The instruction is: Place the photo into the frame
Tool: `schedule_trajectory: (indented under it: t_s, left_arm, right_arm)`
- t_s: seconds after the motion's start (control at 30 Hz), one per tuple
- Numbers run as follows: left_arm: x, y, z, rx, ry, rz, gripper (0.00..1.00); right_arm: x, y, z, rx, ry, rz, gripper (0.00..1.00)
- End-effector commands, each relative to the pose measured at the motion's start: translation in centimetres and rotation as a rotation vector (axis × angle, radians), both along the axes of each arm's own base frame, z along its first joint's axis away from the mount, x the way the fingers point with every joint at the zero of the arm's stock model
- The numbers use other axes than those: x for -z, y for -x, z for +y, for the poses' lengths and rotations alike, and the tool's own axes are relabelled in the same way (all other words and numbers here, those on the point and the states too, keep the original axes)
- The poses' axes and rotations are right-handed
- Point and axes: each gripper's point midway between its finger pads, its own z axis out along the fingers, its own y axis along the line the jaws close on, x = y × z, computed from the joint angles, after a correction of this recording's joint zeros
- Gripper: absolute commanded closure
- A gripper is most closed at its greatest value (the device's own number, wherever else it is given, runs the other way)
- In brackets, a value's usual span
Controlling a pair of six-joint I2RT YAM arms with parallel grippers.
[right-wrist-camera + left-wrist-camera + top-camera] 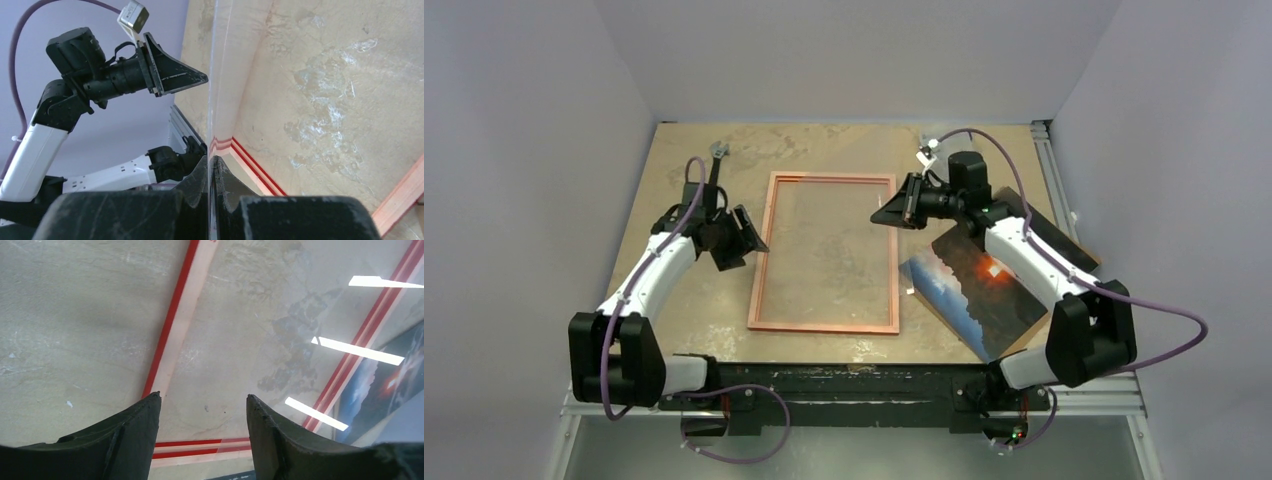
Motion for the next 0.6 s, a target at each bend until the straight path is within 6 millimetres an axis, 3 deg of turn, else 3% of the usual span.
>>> schedule_trajectory:
  t_s: [0.0, 0.23, 0.57]
  left_arm:
    - [0.9, 0.2, 0.7, -0.041, 0.071, -0.017, 0.41]
    - [4.2, 1.1, 1.6, -0.057, 0.035, 0.038, 0.52]
    - [5.5, 1.5, 3.0, -0.062, -0.055, 0.084, 0.68]
  right_arm:
    - [-4.3, -1.8, 2.2, 0.060, -0.037, -0.170, 1.00]
    - [-3.9, -2.0, 4.6, 0.115, -0.030, -0.227, 1.00]
    - [-2.9, -2.2, 6.1, 0.143, -0.053, -0.223, 1.00]
